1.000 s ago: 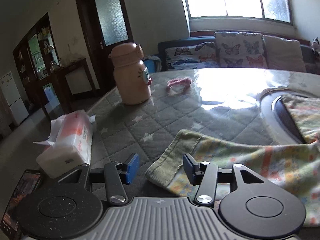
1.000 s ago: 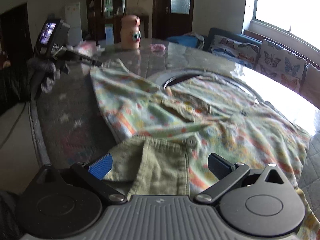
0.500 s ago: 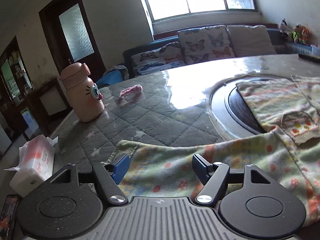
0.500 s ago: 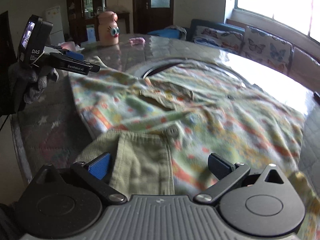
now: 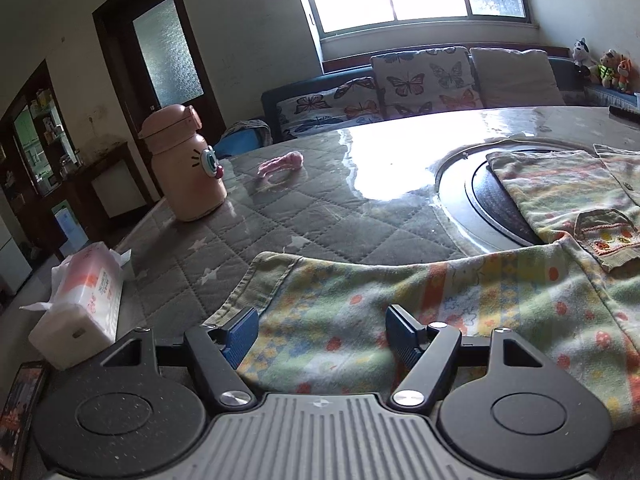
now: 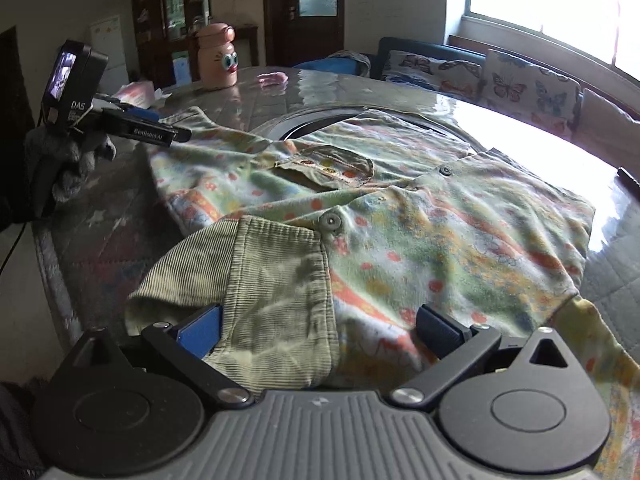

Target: Fold clothes

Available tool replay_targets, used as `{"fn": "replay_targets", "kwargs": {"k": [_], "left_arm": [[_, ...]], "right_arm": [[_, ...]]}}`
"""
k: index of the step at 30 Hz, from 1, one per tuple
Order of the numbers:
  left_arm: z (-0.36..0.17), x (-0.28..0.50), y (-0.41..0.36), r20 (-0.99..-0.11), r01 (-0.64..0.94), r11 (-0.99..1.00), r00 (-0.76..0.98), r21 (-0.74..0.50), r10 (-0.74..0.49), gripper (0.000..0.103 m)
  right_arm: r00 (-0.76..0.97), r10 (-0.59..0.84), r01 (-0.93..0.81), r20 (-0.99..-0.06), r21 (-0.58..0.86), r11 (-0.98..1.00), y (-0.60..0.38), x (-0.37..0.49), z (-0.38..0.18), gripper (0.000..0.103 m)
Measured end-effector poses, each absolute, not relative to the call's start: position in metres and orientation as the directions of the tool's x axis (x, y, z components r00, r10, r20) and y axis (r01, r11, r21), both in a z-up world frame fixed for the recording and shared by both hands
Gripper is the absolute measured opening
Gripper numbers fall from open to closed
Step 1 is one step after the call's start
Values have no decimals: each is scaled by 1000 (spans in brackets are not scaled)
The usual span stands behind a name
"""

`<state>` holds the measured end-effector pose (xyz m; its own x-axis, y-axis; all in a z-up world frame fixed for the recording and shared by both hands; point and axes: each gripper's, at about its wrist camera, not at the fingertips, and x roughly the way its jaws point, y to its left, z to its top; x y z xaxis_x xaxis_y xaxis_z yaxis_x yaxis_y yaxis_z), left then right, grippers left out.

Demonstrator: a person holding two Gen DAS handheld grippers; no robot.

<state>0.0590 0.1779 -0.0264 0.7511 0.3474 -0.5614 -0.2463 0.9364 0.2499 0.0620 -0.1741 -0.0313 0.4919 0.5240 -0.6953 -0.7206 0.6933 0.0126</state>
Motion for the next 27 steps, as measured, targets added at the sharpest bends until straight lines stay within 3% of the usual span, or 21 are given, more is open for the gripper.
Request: {"fn": "replay_targets", "kwargs": {"k": [9,15,21,24,27], "left_arm": [[-18,52,179,-575,-240,926,730,291,370,73],[-3,59,159,-553,-176,955,784,240,283,73],[7,85,122,-552,-36,982,823,185,134,72],[6,102,102,-562,29,985,824,171,73,67],[2,119,86,-573,86,981,819,174,30,55]], "right_arm": [[502,558,-690,-661,83,719,-202,67,-8,101],[588,482,-590,-650,63,805,-224,95,3,96],[643,397,-485,-655,53,873,-238,137,1,83],[664,356,-429,-658,54,901,-245,161,-2,73],[672,317,-362,-669,77,929,-256,186,-7,59]]}}
